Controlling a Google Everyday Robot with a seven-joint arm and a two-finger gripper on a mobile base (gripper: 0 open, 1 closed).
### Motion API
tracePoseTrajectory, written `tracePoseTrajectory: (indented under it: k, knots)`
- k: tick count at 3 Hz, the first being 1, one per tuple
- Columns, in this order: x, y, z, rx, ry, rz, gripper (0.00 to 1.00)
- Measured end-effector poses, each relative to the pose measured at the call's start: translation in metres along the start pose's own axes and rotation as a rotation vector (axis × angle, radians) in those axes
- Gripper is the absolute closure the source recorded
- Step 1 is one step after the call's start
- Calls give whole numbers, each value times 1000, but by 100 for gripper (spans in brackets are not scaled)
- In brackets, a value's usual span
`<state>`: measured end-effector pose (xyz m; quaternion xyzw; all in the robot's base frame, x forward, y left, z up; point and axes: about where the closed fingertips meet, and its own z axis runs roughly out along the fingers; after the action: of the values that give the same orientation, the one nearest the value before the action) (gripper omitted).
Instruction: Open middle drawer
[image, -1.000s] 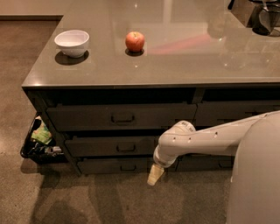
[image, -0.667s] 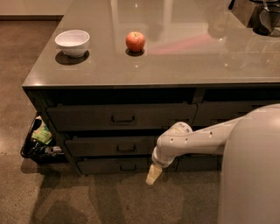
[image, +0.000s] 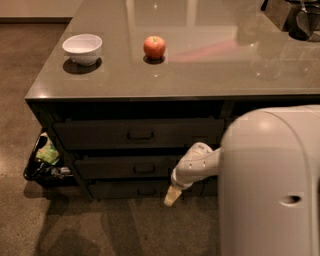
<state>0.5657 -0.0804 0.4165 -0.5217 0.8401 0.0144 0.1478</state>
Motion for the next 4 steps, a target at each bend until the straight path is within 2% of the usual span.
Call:
tracePoseTrajectory:
  k: [1, 2, 4]
  knots:
    - [0, -32, 4, 87, -9, -13, 0]
    - [-2, -31, 5, 89, -11, -14, 0]
    - [21, -33, 14, 111, -26, -56, 0]
